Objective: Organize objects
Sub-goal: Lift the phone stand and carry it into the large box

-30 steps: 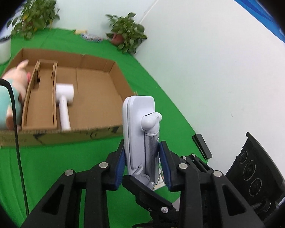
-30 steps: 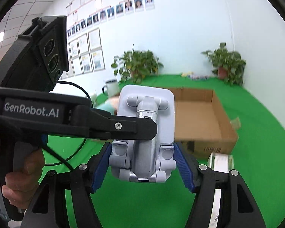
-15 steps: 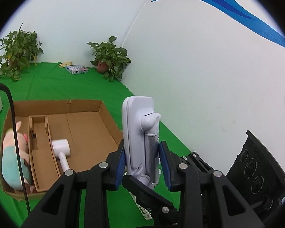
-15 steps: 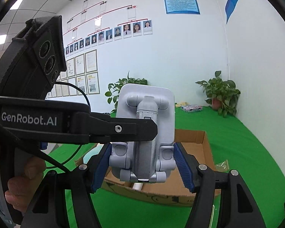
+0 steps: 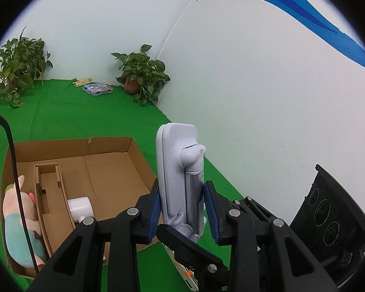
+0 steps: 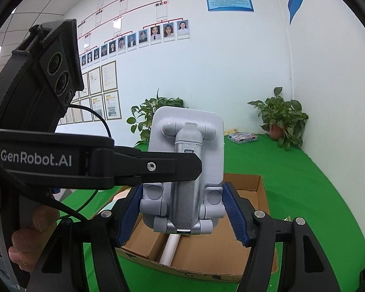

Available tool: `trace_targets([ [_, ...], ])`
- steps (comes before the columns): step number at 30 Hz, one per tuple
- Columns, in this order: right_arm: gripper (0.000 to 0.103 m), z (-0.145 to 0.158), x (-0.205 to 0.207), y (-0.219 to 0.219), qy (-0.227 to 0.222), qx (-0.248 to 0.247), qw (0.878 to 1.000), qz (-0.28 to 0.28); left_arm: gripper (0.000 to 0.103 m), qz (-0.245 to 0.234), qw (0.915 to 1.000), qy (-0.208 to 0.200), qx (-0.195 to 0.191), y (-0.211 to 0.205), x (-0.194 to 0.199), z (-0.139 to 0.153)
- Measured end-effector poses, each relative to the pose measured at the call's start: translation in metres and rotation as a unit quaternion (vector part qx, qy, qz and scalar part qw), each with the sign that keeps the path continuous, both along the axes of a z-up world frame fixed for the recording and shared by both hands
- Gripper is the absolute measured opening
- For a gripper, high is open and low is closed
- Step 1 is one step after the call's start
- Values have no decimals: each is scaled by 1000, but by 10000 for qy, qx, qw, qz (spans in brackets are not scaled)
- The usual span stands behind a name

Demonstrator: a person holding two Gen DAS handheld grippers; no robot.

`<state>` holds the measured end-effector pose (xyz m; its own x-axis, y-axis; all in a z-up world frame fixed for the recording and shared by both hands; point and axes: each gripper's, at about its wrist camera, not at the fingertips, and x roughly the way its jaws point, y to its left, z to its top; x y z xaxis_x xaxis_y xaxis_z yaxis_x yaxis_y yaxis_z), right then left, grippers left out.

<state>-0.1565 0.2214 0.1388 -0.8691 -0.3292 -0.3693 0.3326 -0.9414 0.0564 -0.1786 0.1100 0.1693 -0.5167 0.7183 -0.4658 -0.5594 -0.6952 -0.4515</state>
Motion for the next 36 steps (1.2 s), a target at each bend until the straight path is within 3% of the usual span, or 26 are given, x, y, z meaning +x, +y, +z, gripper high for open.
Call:
trace_targets([
  [9,63,-4,-55,1,-356,-55,9993,15,32,3,9995,-300,-68,3,-36,-13],
  [14,63,-22,-77,7,-656,-97,9978,17,32,-17,9983,-570,-152,9,-55,-34],
  [22,63,-68,-116,17,-1279,-224,9915,65,32,58,9929,-1157,-262,16,-83,-80],
  [36,63,-168,-160,28,-2367,-435,9705,149,32,90,9749,-2170,-485,21,-121,-163],
])
